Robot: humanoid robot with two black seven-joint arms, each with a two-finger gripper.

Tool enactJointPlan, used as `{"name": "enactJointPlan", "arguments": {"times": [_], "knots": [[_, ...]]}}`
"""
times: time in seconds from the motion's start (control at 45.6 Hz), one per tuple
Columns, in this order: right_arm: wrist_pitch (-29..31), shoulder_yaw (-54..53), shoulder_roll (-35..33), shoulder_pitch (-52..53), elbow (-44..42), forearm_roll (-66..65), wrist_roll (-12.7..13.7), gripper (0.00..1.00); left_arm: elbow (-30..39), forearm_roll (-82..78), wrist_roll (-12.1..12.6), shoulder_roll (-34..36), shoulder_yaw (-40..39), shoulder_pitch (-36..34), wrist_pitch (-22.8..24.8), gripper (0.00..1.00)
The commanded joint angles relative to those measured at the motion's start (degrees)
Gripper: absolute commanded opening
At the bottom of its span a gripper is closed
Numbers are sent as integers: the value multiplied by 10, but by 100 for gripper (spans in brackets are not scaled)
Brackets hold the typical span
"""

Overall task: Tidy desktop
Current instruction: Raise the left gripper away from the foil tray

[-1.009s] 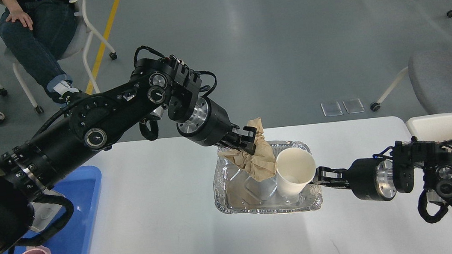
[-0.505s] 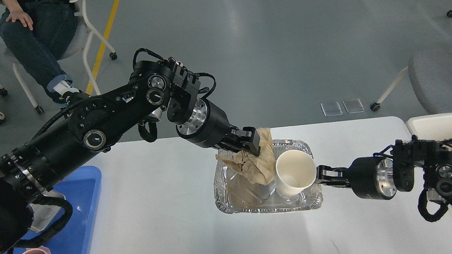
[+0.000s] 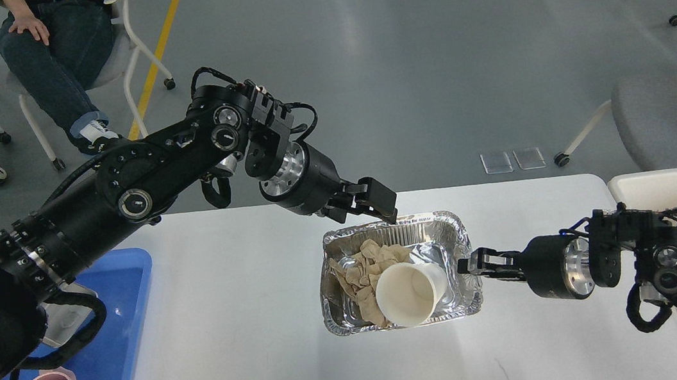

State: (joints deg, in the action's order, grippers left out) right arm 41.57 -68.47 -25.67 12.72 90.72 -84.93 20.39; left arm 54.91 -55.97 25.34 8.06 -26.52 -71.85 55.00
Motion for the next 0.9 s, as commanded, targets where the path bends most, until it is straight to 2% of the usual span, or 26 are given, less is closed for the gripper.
{"name": "enactJointPlan", "arguments": {"times": [0.0,0.176,0.307,0.549,0.746,0.79,0.878], "knots": [[1,0,-1,-2,2,0,0,0,-25,7,-2,-2,-21,11,0,96],[2,0,-1,-4,2,0,0,0,-28,81,-7,7,-92,76,0,97],[2,0,-5,-8,4,1,0,0,-38,168,-6,8,-188,161,0,97],[2,0,-8,-15,5,1,0,0,-42,212,-6,14,-292,174,-4,97],[2,-1,-20,-28,7,2,0,0,-60,291,-11,7,-400,176,-179,97],[1,-2,-20,-33,8,2,0,0,-65,327,-11,6,-425,176,-203,97],[-1,-6,-20,-38,9,3,0,0,-73,417,-10,-1,-464,180,-221,97]]}}
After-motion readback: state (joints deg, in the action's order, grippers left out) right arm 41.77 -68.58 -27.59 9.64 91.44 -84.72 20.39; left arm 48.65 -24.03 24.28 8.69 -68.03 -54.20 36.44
